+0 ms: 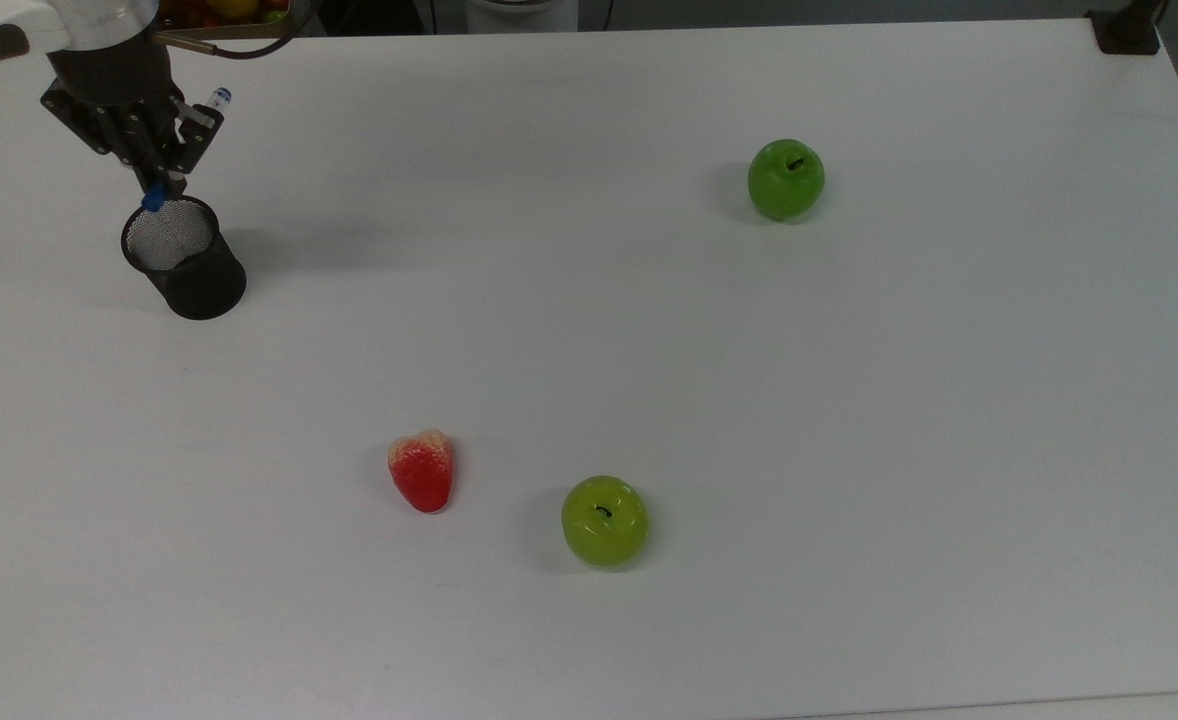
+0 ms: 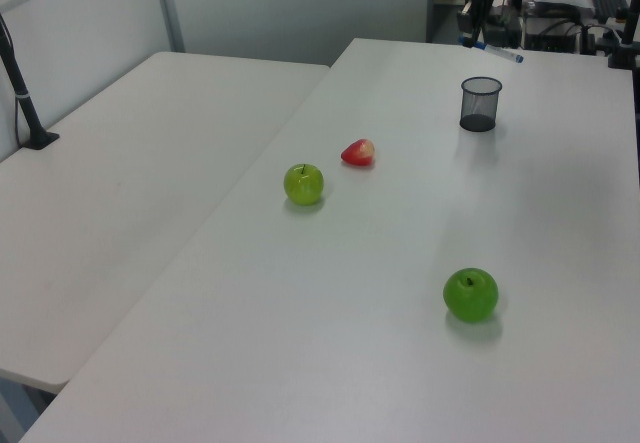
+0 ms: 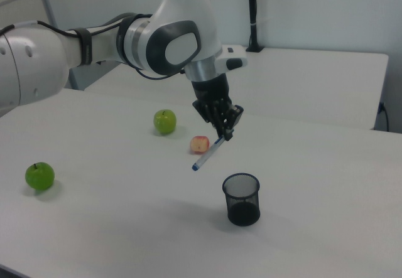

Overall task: Place marker
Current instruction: 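Tilt the marker tip down and lower it into the pen cup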

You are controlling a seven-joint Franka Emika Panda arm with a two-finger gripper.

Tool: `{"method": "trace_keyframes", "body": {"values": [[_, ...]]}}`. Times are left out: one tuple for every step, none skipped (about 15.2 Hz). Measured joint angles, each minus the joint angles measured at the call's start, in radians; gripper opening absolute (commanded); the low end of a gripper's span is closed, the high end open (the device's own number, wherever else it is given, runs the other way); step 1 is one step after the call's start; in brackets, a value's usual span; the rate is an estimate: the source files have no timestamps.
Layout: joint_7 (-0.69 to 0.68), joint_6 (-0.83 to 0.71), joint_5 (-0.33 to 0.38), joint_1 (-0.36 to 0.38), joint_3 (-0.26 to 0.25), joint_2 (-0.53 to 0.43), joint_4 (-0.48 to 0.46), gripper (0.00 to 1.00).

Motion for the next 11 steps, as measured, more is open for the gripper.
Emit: {"method": "trace_keyframes", "body": {"values": [[0.0,0.029,0.0,-0.004,0.0,0.001,0.0,0.1],[0.0,0.062,0.0,-0.009,0.0,0.003,-0.001,0.1],[0.0,0.11,0.0,-0.017,0.0,0.005,-0.004,0.1],[0.0,0.146,0.0,-0.023,0.0,0.006,-0.009,0.1],[0.0,0.181,0.0,-0.029,0.0,0.008,-0.015,0.11],[0.0,0.216,0.0,-0.035,0.0,0.01,-0.026,0.11],[0.0,0.252,0.0,-0.039,0.0,0.012,-0.04,0.11],[0.0,0.294,0.0,-0.043,0.0,0.015,-0.057,0.11],[0.0,0.331,0.0,-0.046,0.0,0.017,-0.074,0.11],[0.0,0.364,0.0,-0.05,0.0,0.019,-0.091,0.11],[0.0,0.392,0.0,-0.054,0.0,0.021,-0.108,0.11]]}}
